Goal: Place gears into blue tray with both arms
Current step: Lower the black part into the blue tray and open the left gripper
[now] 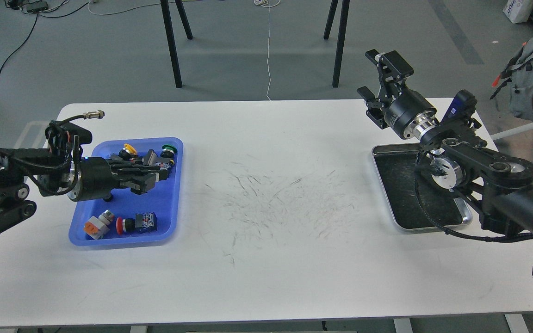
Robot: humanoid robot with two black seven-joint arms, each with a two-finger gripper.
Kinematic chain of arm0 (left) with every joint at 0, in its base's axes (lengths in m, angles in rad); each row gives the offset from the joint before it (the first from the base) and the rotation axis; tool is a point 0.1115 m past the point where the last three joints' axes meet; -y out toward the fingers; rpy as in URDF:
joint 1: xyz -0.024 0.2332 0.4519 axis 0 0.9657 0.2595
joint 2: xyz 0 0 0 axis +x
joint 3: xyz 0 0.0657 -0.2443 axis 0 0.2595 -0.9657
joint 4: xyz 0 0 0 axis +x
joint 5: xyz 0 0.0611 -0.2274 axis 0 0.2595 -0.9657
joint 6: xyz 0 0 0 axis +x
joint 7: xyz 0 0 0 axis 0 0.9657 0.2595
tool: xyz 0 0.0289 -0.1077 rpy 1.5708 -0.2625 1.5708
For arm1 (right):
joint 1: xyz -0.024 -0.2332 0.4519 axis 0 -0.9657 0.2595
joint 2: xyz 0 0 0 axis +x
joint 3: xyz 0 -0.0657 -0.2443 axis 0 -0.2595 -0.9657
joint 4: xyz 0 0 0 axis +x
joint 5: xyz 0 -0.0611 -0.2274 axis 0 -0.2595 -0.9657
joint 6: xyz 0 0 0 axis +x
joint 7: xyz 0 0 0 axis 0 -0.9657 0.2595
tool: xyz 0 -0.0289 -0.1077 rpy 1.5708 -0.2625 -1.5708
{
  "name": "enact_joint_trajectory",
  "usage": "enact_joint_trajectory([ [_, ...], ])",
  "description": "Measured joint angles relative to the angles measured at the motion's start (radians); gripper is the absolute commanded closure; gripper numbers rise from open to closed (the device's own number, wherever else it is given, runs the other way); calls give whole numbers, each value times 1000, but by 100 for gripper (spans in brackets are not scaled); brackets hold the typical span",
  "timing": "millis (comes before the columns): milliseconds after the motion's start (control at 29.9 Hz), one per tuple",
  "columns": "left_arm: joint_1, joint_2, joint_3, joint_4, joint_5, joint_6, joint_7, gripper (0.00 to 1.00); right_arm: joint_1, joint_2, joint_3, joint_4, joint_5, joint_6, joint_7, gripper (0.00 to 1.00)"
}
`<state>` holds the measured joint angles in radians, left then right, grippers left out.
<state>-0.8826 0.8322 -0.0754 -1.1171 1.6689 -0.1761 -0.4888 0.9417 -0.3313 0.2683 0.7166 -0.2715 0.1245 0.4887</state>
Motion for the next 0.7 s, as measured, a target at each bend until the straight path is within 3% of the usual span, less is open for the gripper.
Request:
enact_joint_trajectory([
  [702,-24,-1,26,54,250,73,0,76,6,-4,20,29,2,-16,0,2],
])
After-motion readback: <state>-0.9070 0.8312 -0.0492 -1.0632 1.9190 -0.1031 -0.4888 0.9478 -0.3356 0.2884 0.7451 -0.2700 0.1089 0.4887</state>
